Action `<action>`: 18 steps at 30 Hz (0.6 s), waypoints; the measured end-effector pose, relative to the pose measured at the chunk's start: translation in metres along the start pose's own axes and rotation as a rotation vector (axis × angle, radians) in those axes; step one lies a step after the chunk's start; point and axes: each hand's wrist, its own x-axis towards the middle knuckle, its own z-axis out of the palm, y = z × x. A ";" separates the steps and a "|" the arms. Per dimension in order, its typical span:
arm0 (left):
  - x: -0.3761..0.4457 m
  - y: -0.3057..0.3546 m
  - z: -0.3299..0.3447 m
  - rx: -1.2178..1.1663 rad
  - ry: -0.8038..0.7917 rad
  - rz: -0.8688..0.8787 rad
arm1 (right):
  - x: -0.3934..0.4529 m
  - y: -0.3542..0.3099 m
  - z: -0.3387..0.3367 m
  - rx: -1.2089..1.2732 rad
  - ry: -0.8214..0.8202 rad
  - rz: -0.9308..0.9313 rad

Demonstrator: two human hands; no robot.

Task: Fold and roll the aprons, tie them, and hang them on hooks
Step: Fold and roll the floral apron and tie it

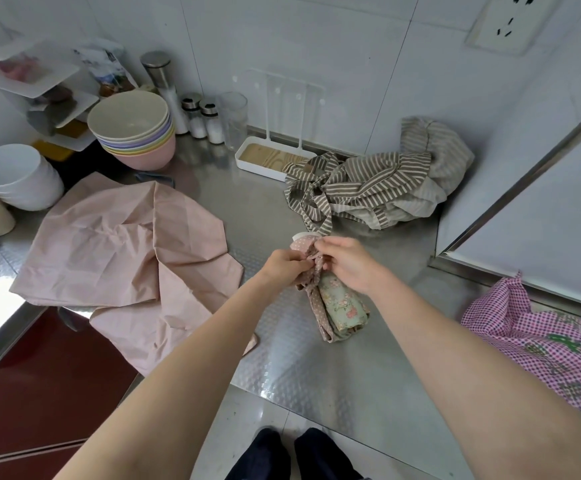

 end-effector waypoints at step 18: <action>0.005 0.020 0.000 0.616 -0.004 0.121 | -0.001 -0.048 0.008 -1.335 -0.128 -0.056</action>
